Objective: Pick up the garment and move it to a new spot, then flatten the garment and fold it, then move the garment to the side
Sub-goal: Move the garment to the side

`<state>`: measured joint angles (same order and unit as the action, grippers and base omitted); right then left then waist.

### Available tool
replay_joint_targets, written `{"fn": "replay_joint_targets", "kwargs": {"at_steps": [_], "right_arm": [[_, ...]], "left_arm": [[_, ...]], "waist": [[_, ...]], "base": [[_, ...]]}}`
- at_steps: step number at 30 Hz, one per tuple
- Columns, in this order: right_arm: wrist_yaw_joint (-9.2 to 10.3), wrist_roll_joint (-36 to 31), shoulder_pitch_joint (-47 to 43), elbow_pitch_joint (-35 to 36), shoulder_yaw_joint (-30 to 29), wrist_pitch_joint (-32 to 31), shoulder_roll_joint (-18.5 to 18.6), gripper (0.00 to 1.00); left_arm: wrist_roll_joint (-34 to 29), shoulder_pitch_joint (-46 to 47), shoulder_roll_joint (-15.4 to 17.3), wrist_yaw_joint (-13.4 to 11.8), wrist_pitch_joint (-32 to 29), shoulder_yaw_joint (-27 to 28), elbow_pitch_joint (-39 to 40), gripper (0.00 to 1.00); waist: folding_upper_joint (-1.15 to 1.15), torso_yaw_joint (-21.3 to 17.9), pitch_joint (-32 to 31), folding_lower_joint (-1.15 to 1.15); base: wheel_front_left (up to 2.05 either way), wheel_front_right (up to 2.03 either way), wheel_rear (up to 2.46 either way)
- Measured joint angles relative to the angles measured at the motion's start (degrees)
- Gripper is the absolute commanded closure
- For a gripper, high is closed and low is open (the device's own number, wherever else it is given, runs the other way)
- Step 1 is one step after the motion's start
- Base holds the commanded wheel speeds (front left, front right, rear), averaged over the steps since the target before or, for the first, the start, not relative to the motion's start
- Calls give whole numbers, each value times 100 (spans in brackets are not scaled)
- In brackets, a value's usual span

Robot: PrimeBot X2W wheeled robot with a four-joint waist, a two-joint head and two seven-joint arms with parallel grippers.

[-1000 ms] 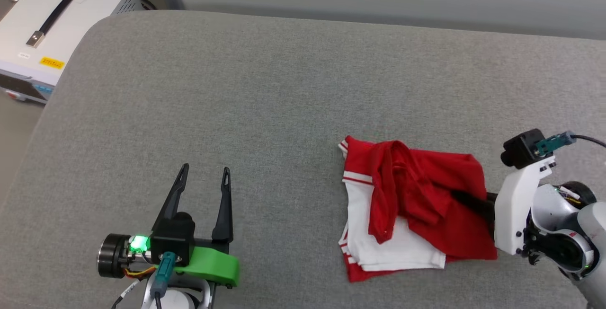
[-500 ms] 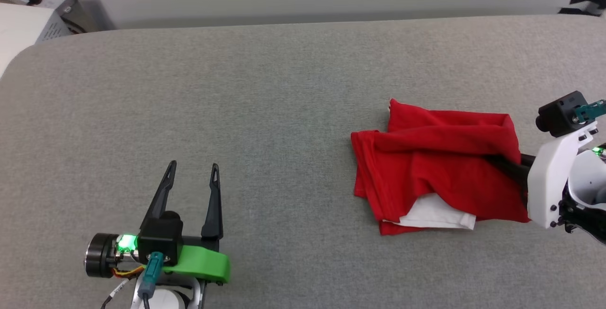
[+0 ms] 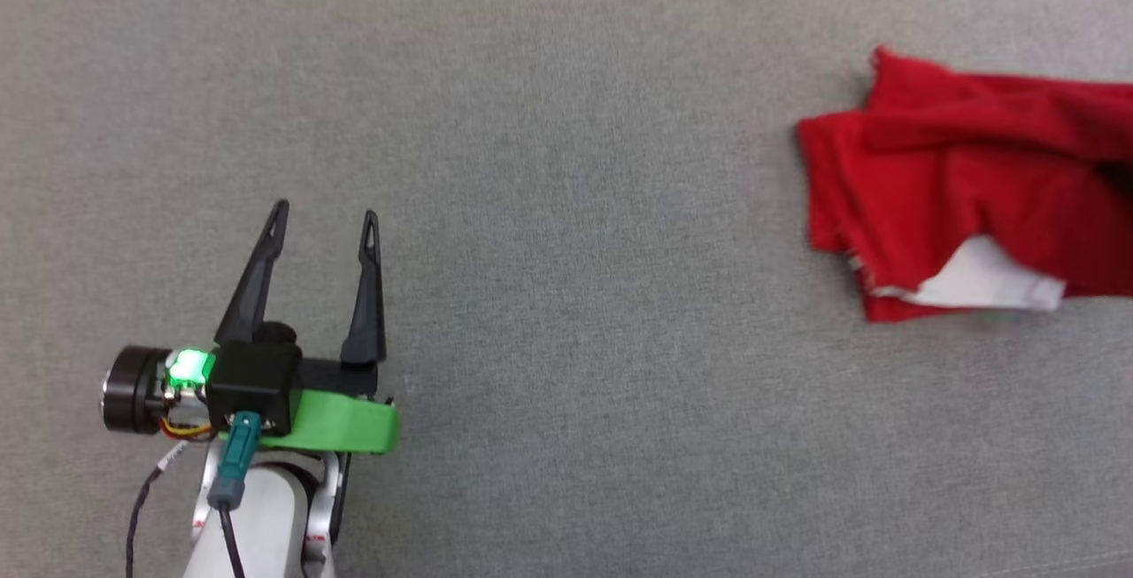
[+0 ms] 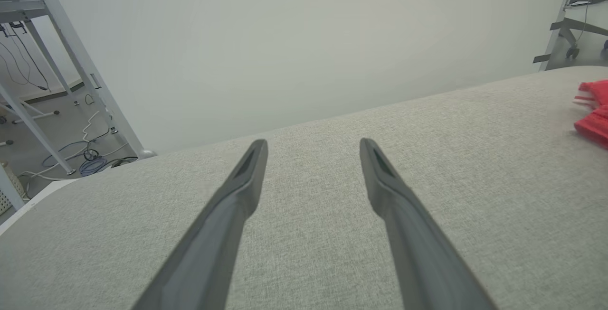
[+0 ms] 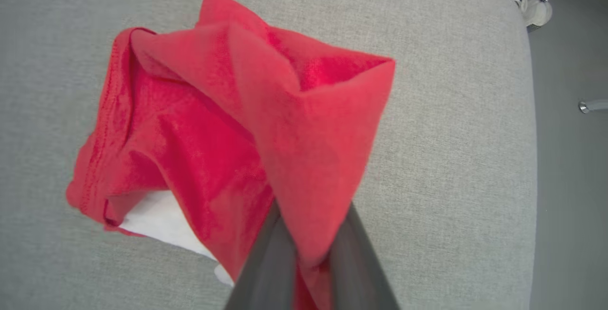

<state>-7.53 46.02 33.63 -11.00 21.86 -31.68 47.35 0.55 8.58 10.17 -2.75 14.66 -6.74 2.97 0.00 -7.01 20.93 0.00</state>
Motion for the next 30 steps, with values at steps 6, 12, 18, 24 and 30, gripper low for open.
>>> {"fn": "replay_joint_targets", "kwargs": {"at_steps": [6, 12, 18, 24, 30], "right_arm": [[0, -313, 395, -850, -412, 16, 214, 100], [0, -743, 654, -1572, -832, 103, 232, 100], [-1, -1169, 929, -2147, -1326, 249, 211, 100], [-1, -1540, 1209, -2579, -1796, 557, 132, 100], [-1, -1869, 1249, -2822, -1970, 943, -53, 0]], "left_arm": [[-10, 279, 91, 9, 0, -9, 179, 0], [-45, 367, 137, 5, 0, -29, 324, 0], [-59, 394, 176, -10, 0, -63, 376, 0], [-59, 432, 207, -60, 0, -104, 433, 0], [-57, 435, 202, -130, 0, -167, 408, 0]], "waist": [[0, -6, 580, 0], [0, 32, 1059, 1], [0, 101, 1365, 1], [0, 212, 1460, 0], [0, 249, 1294, 0]], "base": [[0, 0, 0], [0, 0, 0], [0, 0, 0], [0, 0, 0], [0, 0, 0]]}}
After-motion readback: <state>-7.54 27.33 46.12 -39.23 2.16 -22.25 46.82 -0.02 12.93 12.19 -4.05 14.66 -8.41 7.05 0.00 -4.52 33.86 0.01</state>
